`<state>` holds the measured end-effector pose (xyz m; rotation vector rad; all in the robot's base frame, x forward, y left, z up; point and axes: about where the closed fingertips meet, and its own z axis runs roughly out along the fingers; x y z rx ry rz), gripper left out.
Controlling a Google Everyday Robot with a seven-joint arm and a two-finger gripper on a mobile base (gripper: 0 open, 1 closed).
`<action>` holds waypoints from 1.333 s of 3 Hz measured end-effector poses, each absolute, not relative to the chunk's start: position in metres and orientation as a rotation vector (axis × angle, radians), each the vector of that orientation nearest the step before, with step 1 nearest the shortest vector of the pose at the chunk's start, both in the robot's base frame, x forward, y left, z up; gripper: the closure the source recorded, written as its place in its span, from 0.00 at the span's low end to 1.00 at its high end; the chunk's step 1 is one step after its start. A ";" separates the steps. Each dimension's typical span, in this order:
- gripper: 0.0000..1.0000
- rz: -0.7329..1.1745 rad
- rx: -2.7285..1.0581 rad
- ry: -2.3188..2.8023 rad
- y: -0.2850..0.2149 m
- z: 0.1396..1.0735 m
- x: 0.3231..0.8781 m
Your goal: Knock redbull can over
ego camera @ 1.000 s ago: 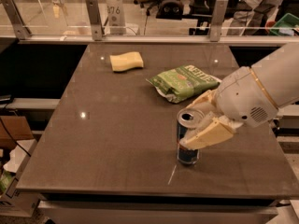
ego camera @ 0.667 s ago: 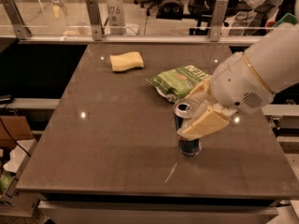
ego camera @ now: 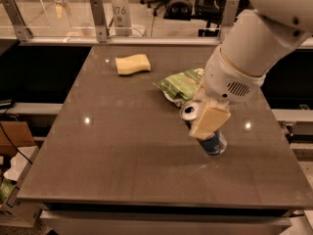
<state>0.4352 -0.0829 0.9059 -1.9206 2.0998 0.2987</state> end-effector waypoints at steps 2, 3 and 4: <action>1.00 0.021 -2.096 2.222 -0.110 0.884 0.452; 0.84 -0.067 -2.171 2.222 -0.112 0.874 0.456; 0.61 -0.103 -2.219 2.223 -0.111 0.861 0.460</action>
Offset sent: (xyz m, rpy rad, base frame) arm 0.0219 -0.0426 -0.0278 -0.4217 0.0184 0.0433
